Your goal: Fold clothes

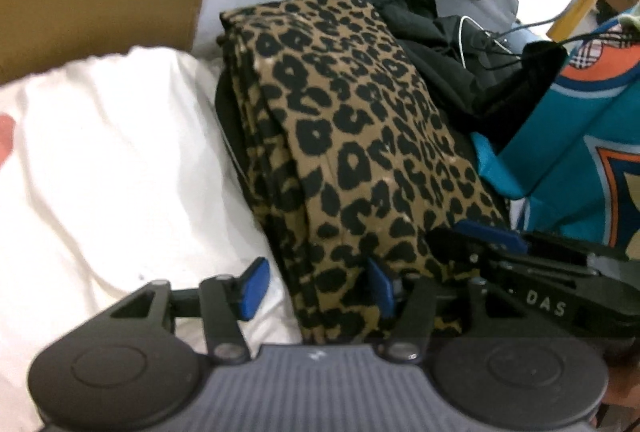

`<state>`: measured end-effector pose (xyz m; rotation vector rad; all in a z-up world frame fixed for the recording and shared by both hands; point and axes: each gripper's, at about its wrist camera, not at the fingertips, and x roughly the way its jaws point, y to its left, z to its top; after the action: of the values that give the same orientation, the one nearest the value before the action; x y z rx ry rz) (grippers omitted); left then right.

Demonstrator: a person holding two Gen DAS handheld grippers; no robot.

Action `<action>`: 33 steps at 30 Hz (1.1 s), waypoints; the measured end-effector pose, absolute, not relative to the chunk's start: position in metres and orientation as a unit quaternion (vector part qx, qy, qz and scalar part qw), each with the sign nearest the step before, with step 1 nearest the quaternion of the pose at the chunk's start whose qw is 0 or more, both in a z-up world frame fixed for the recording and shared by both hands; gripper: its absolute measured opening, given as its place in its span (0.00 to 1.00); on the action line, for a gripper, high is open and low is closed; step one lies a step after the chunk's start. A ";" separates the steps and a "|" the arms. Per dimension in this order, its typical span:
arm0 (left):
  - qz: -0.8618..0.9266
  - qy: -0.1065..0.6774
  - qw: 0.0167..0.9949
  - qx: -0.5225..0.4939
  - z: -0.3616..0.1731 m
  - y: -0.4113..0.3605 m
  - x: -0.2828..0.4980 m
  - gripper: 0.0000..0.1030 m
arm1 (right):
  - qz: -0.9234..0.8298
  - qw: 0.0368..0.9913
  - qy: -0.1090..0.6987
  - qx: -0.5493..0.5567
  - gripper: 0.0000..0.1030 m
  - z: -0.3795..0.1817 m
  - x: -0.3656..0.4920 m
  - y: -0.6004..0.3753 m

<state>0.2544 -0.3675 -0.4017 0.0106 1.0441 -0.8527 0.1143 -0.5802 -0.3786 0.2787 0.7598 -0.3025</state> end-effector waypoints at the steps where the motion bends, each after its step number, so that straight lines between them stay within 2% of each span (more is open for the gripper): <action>1: -0.393 0.487 0.780 -0.002 -0.404 -0.366 0.254 0.58 | -0.146 0.907 0.369 0.137 0.35 -0.379 0.113 -0.581; 3: -0.393 0.494 0.775 -0.008 -0.406 -0.365 0.252 0.57 | -0.147 0.907 0.370 0.140 0.34 -0.379 0.112 -0.584; 6: -0.398 0.502 0.768 0.001 -0.410 -0.364 0.243 0.51 | -0.148 0.906 0.371 0.139 0.34 -0.379 0.112 -0.585; 10: -0.397 0.508 0.764 0.014 -0.415 -0.360 0.228 0.27 | -0.151 0.907 0.369 0.135 0.34 -0.379 0.111 -0.582; 12: -0.392 0.510 0.766 0.012 -0.413 -0.355 0.225 0.20 | -0.153 0.907 0.369 0.136 0.34 -0.379 0.110 -0.582; 13: -0.389 0.517 0.762 0.003 -0.412 -0.352 0.225 0.12 | -0.153 0.906 0.369 0.137 0.34 -0.379 0.109 -0.582; 14: -0.389 0.522 0.759 -0.002 -0.411 -0.350 0.226 0.09 | -0.154 0.906 0.370 0.136 0.34 -0.378 0.109 -0.582; 24: -0.365 0.549 0.752 0.005 -0.392 -0.331 0.229 0.07 | -0.156 0.914 0.351 0.131 0.35 -0.358 0.094 -0.583; 33: -0.383 0.502 0.775 0.018 -0.359 -0.354 0.247 0.14 | -0.174 0.910 0.358 0.121 0.35 -0.363 0.096 -0.602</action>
<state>0.2475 -0.3539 -0.3589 0.0392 1.0878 -0.8301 0.0962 -0.6019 -0.3629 0.2486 0.7376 -0.3587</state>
